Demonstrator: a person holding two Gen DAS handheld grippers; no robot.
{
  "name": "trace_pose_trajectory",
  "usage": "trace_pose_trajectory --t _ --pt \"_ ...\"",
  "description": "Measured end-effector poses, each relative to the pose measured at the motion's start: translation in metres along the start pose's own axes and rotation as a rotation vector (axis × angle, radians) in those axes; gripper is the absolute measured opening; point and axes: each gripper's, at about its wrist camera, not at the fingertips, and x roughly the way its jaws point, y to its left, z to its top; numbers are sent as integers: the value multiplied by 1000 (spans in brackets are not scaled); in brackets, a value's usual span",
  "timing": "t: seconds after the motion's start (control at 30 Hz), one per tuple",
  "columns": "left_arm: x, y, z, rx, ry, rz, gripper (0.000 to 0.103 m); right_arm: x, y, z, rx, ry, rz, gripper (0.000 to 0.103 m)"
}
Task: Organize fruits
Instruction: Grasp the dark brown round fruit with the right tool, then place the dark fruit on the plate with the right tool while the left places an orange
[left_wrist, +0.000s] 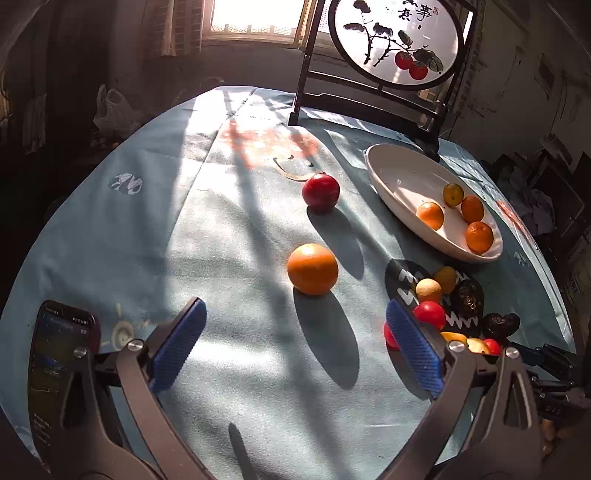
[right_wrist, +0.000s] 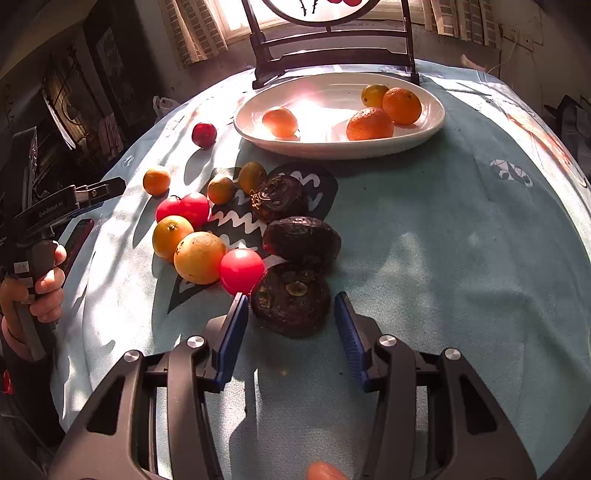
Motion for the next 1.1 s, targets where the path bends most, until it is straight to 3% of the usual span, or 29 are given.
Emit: trace_pose_trajectory --t 0.27,0.43,0.7,0.83,0.93,1.1 --pt "4 -5 -2 47 -2 49 99 -1 -1 2 5 -11 4 43" --pt "13 -18 -1 124 -10 93 97 -17 -13 4 70 -74 44 43" --pt "46 -24 14 163 54 88 57 -26 -14 4 87 -107 60 43" --pt "57 -28 14 179 72 84 54 -28 -13 4 84 -114 65 43" --pt "63 -29 14 182 95 76 39 -28 -13 3 83 -115 66 43" --pt "61 -27 13 167 92 55 39 -29 -12 3 79 -115 68 43"
